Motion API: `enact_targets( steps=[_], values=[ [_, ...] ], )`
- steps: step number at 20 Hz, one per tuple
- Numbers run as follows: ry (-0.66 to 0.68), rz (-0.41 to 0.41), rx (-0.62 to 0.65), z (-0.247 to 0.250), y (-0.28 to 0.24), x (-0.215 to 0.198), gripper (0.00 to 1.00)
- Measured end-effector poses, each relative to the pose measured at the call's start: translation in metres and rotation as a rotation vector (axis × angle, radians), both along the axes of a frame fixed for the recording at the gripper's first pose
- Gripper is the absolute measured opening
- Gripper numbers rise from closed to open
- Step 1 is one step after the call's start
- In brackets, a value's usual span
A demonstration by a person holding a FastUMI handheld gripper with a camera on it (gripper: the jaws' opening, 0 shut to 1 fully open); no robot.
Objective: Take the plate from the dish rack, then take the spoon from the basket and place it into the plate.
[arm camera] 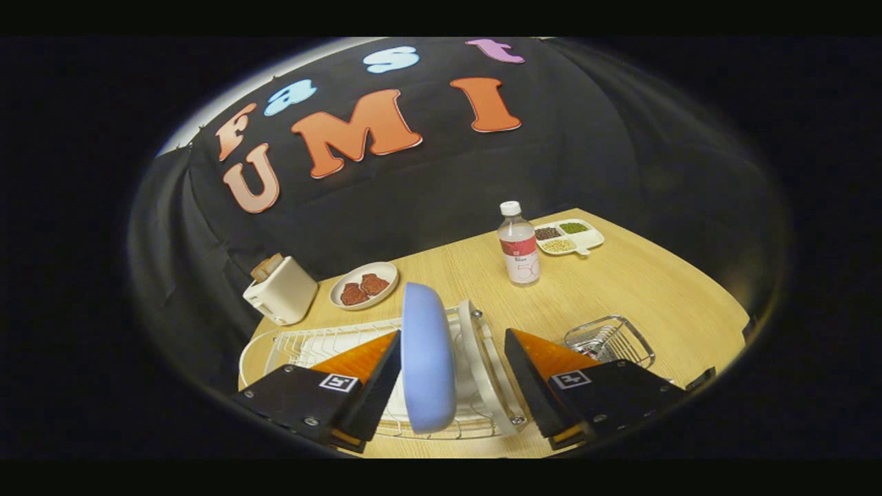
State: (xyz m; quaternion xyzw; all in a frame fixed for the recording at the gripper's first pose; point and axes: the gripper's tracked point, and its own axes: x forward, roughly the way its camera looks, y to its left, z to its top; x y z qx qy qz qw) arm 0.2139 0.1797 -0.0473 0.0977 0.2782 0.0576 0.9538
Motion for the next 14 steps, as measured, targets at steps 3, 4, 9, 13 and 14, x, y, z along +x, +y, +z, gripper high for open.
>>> enact_targets(
  steps=[3, 4, 9, 13, 14],
  values=[
    [0.017, -0.002, -0.010, -0.006, 0.009, 0.006, 0.67],
    [0.026, -0.010, -0.013, -0.009, 0.011, 0.007, 0.61],
    [0.025, -0.082, -0.152, -0.013, -0.002, 0.014, 0.30],
    [0.003, -0.077, -0.250, -0.004, 0.009, 0.009, 0.27],
    [-0.007, -0.076, -0.272, -0.002, 0.011, 0.010, 0.27]
  ],
)
